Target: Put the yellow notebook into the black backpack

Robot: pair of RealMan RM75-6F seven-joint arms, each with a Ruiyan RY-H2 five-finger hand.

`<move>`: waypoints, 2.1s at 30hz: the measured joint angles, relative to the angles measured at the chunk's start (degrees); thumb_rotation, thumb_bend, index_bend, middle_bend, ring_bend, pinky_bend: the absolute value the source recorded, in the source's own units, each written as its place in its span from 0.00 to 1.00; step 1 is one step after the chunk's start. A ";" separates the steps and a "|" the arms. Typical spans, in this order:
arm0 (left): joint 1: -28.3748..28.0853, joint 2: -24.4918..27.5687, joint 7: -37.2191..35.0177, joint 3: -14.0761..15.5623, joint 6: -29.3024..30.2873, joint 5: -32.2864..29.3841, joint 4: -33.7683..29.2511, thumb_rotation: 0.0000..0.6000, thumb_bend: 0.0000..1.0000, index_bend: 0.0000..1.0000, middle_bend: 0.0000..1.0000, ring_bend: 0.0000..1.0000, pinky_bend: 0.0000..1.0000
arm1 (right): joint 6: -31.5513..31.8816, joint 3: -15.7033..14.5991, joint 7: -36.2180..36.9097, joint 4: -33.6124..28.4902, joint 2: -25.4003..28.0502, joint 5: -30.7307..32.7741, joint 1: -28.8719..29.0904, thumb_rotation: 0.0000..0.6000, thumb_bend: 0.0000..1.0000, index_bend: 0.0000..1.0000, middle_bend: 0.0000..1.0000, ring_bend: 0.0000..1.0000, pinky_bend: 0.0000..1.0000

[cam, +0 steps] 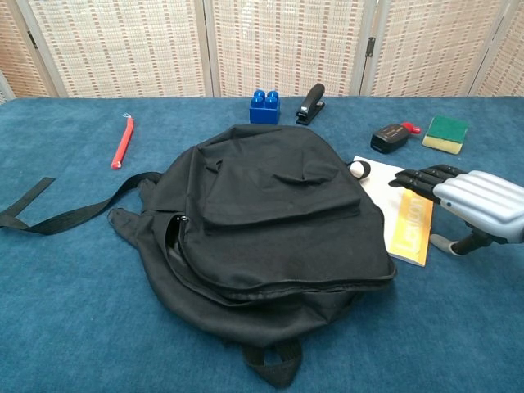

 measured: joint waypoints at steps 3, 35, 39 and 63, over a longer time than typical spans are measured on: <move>0.06 0.10 -0.14 -0.01 -0.05 -0.18 0.01 1.00 0.11 0.00 0.03 0.05 0.00 | -0.46 0.04 -0.14 0.33 -0.34 0.09 0.39 1.00 0.41 0.00 0.06 0.08 0.04; 0.61 0.04 -1.19 0.22 0.19 -0.20 0.61 1.00 0.11 0.00 0.03 0.05 0.00 | 4.98 2.71 1.26 3.20 -4.86 0.19 3.08 1.00 0.52 0.31 0.25 0.23 0.17; 0.63 -0.01 -1.18 0.28 -0.04 -0.34 0.66 1.00 0.11 0.00 0.03 0.05 0.00 | 5.23 2.97 1.58 4.28 -5.63 0.64 3.05 1.00 0.52 0.32 0.25 0.23 0.17; 0.36 0.17 -1.11 0.28 -1.07 -0.90 0.39 1.00 0.11 0.00 0.03 0.05 0.00 | 3.16 4.92 1.01 7.90 -8.75 3.58 4.17 1.00 0.41 0.57 0.37 0.26 0.17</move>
